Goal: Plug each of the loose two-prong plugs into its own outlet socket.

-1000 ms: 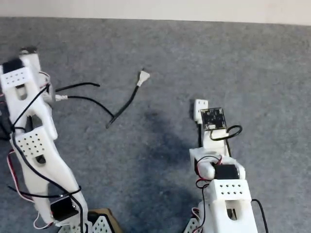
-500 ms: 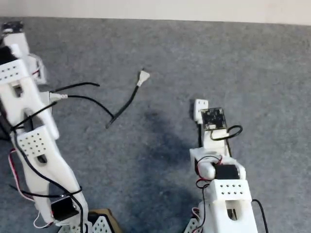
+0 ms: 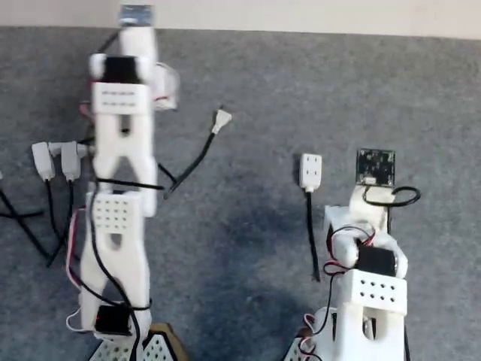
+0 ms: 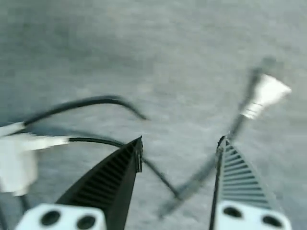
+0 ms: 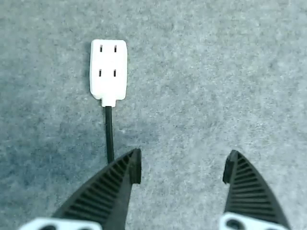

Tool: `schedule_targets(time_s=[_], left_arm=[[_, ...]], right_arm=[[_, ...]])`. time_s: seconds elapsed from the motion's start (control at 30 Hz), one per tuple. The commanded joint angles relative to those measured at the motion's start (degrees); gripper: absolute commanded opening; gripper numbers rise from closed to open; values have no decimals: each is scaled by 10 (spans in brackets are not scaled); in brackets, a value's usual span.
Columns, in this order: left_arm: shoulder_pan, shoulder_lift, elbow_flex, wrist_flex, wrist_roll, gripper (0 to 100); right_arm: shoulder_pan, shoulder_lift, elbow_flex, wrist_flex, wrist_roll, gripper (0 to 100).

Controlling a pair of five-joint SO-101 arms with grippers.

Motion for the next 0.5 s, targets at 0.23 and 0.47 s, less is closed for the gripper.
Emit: schedule_targets(time_s=[0.23, 0.47], left_arm=[[136, -10, 41, 2, 28, 249], [19, -11, 44, 4, 103, 249]], right_arm=[[24, 71, -30, -51, 9, 271], [-52, 324, -221, -73, -14, 271]])
